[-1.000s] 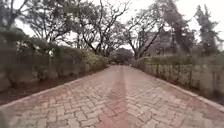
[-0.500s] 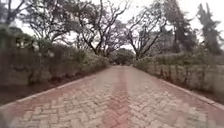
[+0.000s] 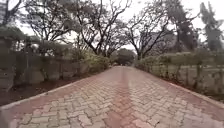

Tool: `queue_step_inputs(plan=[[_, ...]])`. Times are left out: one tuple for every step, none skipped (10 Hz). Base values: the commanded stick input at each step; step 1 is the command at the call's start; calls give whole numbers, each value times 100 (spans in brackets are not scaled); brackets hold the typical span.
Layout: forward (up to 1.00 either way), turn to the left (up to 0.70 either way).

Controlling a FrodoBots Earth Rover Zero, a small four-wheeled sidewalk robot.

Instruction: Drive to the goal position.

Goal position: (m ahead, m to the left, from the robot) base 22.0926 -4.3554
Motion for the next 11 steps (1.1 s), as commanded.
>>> queue_step_inputs(plan=[[69,0],[69,0],[69,0],[69,0],[69,0],[69,0],[69,0],[69,0],[69,0],[69,0],[69,0]])
